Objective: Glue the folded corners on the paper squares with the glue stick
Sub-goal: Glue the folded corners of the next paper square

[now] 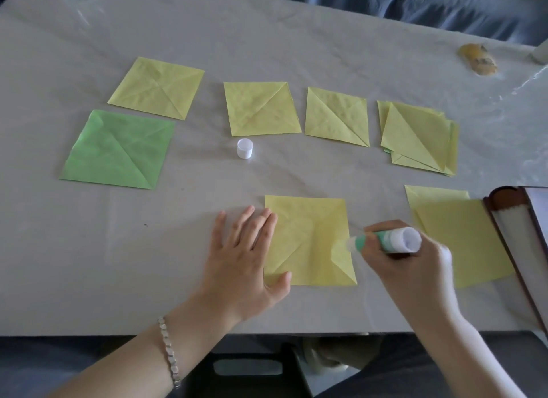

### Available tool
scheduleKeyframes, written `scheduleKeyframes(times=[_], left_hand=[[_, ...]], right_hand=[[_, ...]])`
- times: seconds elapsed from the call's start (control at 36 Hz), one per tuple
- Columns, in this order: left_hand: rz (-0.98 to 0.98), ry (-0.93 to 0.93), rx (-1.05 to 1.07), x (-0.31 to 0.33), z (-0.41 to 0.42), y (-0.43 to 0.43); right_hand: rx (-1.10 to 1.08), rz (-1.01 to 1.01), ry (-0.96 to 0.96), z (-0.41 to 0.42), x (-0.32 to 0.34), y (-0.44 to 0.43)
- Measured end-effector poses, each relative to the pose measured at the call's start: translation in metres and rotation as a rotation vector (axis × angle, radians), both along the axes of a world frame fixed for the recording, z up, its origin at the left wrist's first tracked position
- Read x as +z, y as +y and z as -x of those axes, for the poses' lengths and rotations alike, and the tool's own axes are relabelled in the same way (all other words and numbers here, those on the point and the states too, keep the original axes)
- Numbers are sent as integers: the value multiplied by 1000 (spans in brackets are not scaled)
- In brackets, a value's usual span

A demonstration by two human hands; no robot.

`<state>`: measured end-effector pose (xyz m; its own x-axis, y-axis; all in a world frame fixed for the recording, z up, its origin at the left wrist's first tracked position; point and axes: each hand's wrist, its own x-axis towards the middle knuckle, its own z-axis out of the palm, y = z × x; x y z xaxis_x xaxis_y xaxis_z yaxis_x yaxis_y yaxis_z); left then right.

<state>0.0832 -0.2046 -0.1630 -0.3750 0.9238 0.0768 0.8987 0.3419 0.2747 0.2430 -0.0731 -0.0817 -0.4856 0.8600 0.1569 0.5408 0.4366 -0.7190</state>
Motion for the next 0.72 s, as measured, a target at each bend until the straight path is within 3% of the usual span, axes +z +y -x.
scheduleKeyframes(times=[0.22,0.72], left_hand=[[17,-7,15,3,-2,0],[12,14,-5,-1,0,0]], right_hand=[[179,77,-22,32,-26,-32],[61,26,-94,-7,-25,-11]])
